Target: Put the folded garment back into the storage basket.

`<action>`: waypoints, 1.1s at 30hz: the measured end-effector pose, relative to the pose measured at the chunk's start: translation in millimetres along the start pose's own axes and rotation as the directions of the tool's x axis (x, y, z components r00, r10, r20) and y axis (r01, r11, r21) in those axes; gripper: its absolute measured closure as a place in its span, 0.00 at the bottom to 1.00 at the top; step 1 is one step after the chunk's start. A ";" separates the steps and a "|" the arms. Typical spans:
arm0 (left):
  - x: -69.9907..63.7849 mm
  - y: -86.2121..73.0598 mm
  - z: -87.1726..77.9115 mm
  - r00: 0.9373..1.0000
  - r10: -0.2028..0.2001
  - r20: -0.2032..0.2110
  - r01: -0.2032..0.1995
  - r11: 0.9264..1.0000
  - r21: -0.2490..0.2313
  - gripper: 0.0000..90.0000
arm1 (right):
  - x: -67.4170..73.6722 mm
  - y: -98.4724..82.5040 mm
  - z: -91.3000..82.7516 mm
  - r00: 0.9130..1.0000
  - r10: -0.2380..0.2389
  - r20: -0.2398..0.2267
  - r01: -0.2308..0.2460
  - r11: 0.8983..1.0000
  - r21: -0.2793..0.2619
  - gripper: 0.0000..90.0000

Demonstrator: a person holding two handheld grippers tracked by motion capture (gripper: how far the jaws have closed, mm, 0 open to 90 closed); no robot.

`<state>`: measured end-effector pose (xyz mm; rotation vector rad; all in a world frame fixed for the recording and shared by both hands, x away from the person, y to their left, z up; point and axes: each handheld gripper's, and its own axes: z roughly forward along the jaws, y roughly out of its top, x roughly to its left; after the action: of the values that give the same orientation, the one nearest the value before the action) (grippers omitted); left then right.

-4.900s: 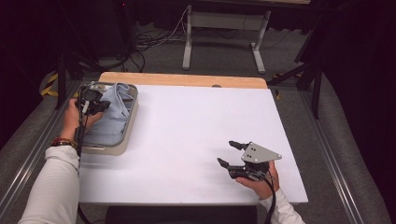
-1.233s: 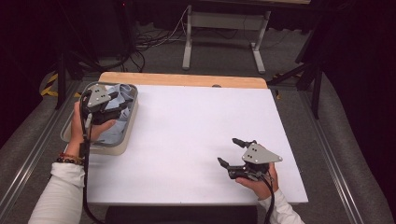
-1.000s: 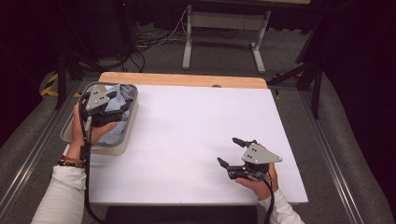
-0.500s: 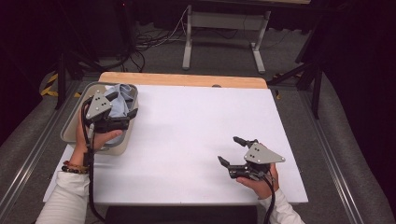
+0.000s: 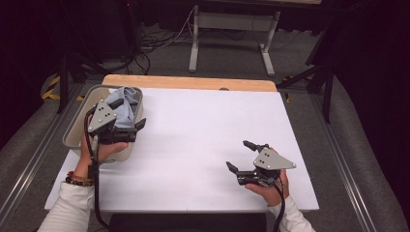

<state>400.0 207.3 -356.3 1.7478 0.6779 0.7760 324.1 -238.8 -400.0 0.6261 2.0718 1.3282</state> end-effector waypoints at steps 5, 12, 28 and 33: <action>-6.5 -1.7 -1.6 1.000 0.008 0.027 -0.008 1.000 -0.004 0.07 | 0.1 -0.3 0.4 1.000 0.002 0.003 -0.002 1.000 0.000 0.15; -14.8 -2.9 -1.6 0.997 0.032 0.069 -0.032 0.999 -0.008 0.05 | -0.5 -1.3 -0.4 1.000 0.017 0.021 -0.017 1.000 -0.012 0.12; -36.2 -5.6 -6.1 0.992 0.061 0.114 -0.059 0.998 -0.027 0.05 | 0.1 -1.4 -2.5 0.998 0.007 0.056 -0.006 1.000 -0.018 0.10; -44.6 -8.7 -7.2 0.991 0.072 0.112 -0.069 0.997 -0.032 0.04 | 2.3 -0.4 -3.1 0.998 -0.012 0.064 0.013 1.000 -0.018 0.10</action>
<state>365.8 180.3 -370.8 1.7835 0.5298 0.7253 320.3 -239.4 -399.9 0.6390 2.0072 1.3018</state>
